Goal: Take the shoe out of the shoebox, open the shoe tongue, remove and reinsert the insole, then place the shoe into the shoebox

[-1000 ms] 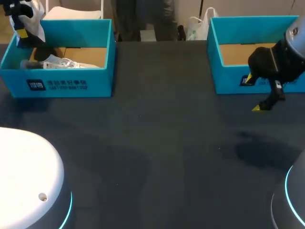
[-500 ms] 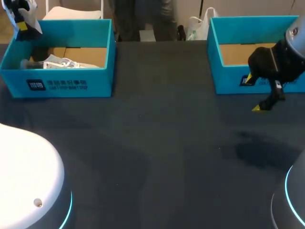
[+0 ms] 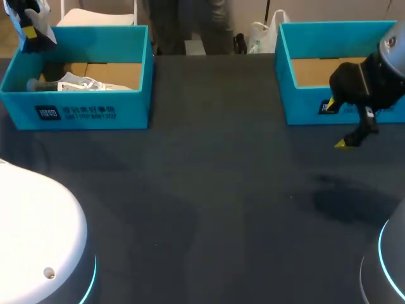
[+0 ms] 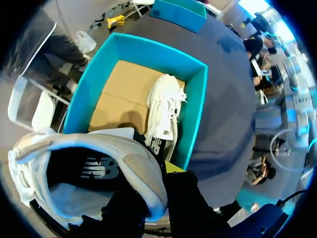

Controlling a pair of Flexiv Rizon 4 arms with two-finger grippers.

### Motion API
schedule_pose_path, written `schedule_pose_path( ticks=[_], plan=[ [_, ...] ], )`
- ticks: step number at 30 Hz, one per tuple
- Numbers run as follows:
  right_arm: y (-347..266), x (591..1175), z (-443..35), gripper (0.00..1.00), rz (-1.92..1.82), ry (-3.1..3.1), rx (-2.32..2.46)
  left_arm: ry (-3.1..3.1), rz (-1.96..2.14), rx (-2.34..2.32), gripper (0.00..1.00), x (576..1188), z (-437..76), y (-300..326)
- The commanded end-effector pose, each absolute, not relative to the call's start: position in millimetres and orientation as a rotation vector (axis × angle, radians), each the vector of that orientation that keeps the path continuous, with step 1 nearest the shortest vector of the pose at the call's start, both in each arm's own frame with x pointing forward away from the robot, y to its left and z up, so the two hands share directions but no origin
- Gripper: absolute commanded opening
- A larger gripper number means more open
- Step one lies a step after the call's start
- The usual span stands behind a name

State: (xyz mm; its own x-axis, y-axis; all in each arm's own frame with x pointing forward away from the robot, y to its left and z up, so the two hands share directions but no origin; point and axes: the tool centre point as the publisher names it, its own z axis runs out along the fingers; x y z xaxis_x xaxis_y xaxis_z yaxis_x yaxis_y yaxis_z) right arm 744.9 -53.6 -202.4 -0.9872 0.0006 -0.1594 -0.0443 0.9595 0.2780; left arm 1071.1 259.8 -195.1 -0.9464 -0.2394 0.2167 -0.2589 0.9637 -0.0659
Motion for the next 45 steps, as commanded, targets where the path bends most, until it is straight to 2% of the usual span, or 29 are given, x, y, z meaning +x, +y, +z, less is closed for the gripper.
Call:
schedule_pose_path(
  ticks=[1, 7, 15, 25, 32, 45],
  plan=[
    [-53.1, 745.7, -203.5, 1.00, 0.421, 2.953, -0.033, -2.969, 0.101, 0.077, 0.00, 1069.4, -181.0, 265.6],
    [-53.1, 745.7, -203.5, 1.00, 0.421, 2.953, -0.033, -2.967, -0.052, -0.376, 0.00, 1077.7, -176.9, 278.8],
    [-53.1, 745.7, -203.5, 1.00, 0.421, 2.953, -0.033, -2.608, -0.368, -1.312, 0.00, 1083.8, -184.3, 298.4],
    [-53.1, 745.7, -203.5, 1.00, 0.421, 2.953, -0.033, -2.111, -0.269, -2.149, 0.00, 1092.2, -179.2, 325.8],
    [-53.1, 745.7, -203.5, 1.00, 0.421, 2.953, -0.033, -1.897, -0.312, -2.352, 0.00, 1098.2, -175.5, 333.4],
    [-53.1, 745.7, -203.5, 1.00, 0.421, 2.953, -0.033, -1.946, -0.377, -2.322, 0.00, 1100.4, -176.2, 333.4]
  ],
)
